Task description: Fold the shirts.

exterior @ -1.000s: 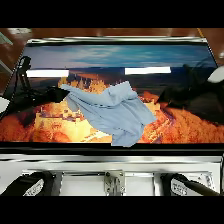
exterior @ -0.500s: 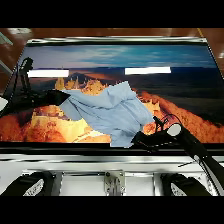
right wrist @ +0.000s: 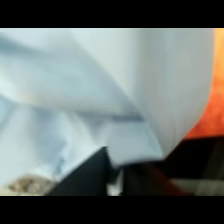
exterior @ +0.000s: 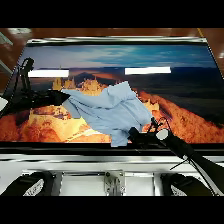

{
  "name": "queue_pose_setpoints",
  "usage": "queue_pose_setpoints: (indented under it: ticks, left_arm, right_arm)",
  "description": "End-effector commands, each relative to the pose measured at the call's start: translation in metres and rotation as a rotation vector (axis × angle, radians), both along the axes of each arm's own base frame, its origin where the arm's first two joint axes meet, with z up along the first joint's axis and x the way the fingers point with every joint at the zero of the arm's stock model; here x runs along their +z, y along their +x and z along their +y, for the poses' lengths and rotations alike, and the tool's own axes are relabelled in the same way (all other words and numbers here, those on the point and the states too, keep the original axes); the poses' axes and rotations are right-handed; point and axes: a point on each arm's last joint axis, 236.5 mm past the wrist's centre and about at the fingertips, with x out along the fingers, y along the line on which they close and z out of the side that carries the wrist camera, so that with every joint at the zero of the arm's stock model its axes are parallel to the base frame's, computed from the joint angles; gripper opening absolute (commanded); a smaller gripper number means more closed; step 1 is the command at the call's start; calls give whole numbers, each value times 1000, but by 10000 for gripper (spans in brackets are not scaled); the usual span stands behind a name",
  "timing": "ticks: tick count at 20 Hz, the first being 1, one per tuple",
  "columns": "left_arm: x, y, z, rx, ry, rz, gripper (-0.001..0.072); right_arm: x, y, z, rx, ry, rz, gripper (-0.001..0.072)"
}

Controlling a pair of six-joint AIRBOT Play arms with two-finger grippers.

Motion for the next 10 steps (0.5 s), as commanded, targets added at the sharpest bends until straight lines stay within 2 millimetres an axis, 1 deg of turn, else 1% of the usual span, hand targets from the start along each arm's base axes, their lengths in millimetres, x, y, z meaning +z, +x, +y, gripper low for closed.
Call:
queue_pose_setpoints:
  ticks: [1,2,3,4,5,6,7,8,9,10]
  left_arm:
    - [-2,1,4,0,28,-8,41]
    - [-4,3,12,10,56,-14,41]
    - [-1,8,23,30,82,-29,41]
    - [13,16,40,72,102,-58,41]
    - [39,24,58,131,87,-99,41]
    - [82,29,79,205,58,-167,41]
    - [134,27,94,256,35,-271,41]
    - [197,15,102,286,10,-407,41]
    - [267,-10,103,301,-10,-567,41]
    - [329,-44,98,299,-11,-721,41]
  right_arm:
    - [12,22,7,-23,32,-90,59]
    - [33,33,12,52,39,-190,59]
    - [64,46,15,126,54,-307,59]
    - [108,63,12,191,53,-455,59]
    - [157,78,4,240,29,-615,59]
    - [219,92,-13,270,-26,-803,58]
    - [290,100,-36,258,-107,-993,59]
    - [359,98,-60,213,-195,-1169,58]
    - [432,84,-83,139,-267,-1334,58]
    - [490,62,-98,79,-311,-1453,58]
